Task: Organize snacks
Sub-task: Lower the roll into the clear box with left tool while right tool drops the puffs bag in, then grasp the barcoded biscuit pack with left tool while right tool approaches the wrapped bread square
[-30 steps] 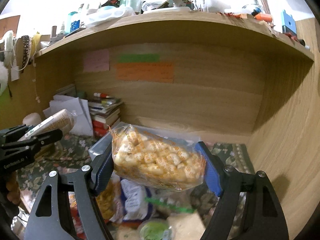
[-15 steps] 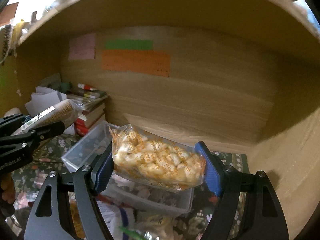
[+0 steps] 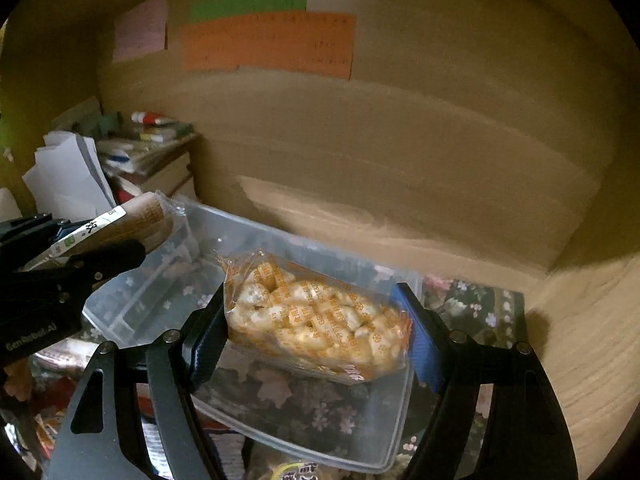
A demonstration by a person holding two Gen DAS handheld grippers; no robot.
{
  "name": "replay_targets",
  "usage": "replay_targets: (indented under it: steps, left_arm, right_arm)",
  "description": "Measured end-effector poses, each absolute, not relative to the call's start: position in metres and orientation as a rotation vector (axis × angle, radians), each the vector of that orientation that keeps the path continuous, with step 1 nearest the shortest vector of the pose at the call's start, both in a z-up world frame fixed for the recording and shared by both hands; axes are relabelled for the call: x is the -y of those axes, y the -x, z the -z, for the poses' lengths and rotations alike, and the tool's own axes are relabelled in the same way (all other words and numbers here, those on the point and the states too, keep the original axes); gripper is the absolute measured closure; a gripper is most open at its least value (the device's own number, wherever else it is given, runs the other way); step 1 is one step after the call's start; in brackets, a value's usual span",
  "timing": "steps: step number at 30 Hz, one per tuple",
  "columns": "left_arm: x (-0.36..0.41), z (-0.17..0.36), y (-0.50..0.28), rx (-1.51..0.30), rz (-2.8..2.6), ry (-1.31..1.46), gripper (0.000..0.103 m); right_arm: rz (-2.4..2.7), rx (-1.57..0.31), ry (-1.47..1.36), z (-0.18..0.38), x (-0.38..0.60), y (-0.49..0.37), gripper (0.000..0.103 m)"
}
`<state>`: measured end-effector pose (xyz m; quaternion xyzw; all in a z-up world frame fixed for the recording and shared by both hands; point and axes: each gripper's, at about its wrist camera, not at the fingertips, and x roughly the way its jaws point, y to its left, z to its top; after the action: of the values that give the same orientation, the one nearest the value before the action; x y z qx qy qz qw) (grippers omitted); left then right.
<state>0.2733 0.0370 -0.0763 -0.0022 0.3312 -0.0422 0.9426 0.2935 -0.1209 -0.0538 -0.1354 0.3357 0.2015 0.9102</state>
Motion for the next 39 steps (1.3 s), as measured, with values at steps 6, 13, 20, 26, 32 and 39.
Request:
replay_targets:
  steps: [6, 13, 20, 26, 32, 39]
  left_arm:
    - [-0.032, 0.071, -0.274, -0.646, 0.088, -0.013, 0.064]
    - [-0.034, 0.063, -0.264, -0.627, 0.094, -0.001, 0.063]
    - [-0.042, 0.049, -0.233, -0.574, 0.097, 0.006, 0.048]
    - [-0.055, 0.045, -0.202, -0.56, 0.089, 0.003, 0.04]
    - [-0.071, 0.056, -0.177, -0.578, 0.067, 0.005, 0.034]
    - [-0.087, 0.09, -0.165, -0.663, 0.055, -0.001, 0.034]
  right_arm:
    - [-0.41, -0.721, 0.289, 0.056, 0.122, -0.297, 0.028]
    - [-0.408, -0.705, 0.277, 0.047, 0.122, -0.289, 0.017]
    - [-0.403, -0.662, 0.25, 0.034, 0.131, -0.271, 0.016]
    - [-0.386, -0.605, 0.226, 0.022, 0.145, -0.242, 0.015]
    - [-0.361, -0.574, 0.209, 0.023, 0.158, -0.213, 0.012]
    - [-0.345, -0.601, 0.171, 0.04, 0.174, -0.189, 0.01]
